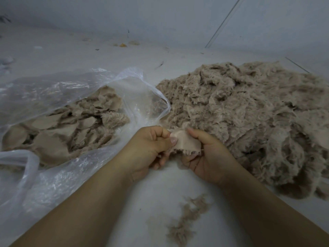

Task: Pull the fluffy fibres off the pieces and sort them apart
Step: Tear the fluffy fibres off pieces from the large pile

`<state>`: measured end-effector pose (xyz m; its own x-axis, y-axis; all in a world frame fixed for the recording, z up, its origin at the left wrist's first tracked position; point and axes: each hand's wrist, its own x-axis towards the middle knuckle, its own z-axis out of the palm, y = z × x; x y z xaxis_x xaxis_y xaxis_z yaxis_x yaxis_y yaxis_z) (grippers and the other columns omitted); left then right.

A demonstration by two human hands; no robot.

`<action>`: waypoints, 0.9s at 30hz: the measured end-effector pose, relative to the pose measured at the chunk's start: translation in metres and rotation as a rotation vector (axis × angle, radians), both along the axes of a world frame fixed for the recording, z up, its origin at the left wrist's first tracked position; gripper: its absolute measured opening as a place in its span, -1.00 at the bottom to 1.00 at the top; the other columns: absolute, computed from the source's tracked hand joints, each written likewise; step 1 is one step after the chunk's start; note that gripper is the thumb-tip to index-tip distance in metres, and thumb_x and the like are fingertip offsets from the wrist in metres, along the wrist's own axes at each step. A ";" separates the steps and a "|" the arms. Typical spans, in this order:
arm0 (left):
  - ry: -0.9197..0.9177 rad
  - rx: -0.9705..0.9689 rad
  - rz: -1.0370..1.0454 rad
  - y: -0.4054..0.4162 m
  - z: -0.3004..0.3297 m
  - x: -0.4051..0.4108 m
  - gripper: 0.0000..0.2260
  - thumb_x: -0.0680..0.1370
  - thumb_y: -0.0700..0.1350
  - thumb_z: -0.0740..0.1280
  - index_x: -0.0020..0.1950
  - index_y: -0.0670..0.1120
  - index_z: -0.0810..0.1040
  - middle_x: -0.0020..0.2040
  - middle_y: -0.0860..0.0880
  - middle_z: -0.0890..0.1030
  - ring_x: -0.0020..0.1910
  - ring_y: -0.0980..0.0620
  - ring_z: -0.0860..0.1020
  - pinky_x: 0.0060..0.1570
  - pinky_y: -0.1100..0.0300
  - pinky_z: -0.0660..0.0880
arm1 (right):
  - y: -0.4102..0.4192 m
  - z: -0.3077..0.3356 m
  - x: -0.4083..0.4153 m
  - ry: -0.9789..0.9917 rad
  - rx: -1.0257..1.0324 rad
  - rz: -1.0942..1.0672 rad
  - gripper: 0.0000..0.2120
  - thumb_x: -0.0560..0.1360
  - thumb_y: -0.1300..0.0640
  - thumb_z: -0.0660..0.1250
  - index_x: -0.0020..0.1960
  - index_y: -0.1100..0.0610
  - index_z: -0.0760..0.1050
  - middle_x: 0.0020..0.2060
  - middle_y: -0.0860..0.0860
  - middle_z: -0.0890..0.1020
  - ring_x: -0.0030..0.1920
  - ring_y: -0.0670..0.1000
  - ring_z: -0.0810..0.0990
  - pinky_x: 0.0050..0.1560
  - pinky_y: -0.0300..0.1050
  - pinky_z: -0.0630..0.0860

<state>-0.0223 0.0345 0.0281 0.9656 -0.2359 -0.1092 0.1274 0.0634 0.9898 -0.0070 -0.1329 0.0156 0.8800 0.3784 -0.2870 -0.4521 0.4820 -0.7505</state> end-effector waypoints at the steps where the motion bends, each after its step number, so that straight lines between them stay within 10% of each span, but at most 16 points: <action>1: -0.029 0.040 0.002 0.001 0.001 0.000 -0.83 0.55 -0.21 0.37 -0.25 -0.13 0.50 -0.49 -0.08 0.43 -0.61 0.03 0.32 -0.63 0.35 0.19 | 0.000 -0.001 0.000 -0.036 -0.056 0.028 -0.66 0.43 0.00 0.33 0.00 0.27 0.61 -0.27 0.13 0.61 -0.41 -0.04 0.52 -0.53 -0.28 0.39; 6: -0.032 0.109 -0.033 -0.001 0.001 -0.001 -0.78 0.61 -0.06 0.31 -0.22 -0.07 0.49 -0.39 -0.19 0.49 -0.49 -0.07 0.39 -0.54 0.26 0.27 | 0.001 -0.005 -0.001 -0.212 -0.175 0.122 -0.53 0.56 0.02 0.23 0.23 0.42 0.45 -0.11 0.32 0.56 -0.24 0.19 0.50 -0.46 -0.20 0.35; 13: -0.083 0.045 0.035 -0.001 0.004 -0.001 -0.84 0.50 -0.12 0.42 -0.23 -0.16 0.55 -0.52 -0.07 0.43 -0.63 0.06 0.31 -0.62 0.34 0.20 | 0.001 0.001 -0.004 -0.283 -0.131 0.233 -0.48 0.58 -0.18 0.18 0.05 0.27 0.61 -0.13 0.24 0.64 -0.19 0.08 0.61 -0.30 -0.12 0.43; 20: -0.073 0.008 0.092 -0.005 0.000 0.000 -0.81 0.51 -0.15 0.43 -0.27 -0.19 0.58 -0.52 -0.07 0.43 -0.64 0.07 0.30 -0.62 0.36 0.20 | 0.003 0.002 -0.005 -0.308 -0.033 0.318 -0.43 0.63 -0.16 0.12 0.00 0.37 0.55 -0.05 0.38 0.58 0.09 0.32 0.53 0.31 0.24 0.35; 27: -0.096 -0.021 0.179 -0.005 -0.003 0.005 -0.83 0.51 -0.16 0.43 -0.29 -0.13 0.59 -0.51 -0.09 0.49 -0.64 0.05 0.37 -0.61 0.35 0.25 | 0.003 -0.001 -0.004 -0.255 -0.167 0.138 -0.61 0.60 0.12 0.18 0.12 0.50 0.46 -0.04 0.39 0.53 -0.07 0.31 0.53 0.06 0.17 0.49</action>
<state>-0.0177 0.0295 0.0246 0.9981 -0.0609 -0.0112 0.0172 0.0975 0.9951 -0.0112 -0.1296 0.0150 0.8752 0.4653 -0.1324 -0.2923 0.2905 -0.9111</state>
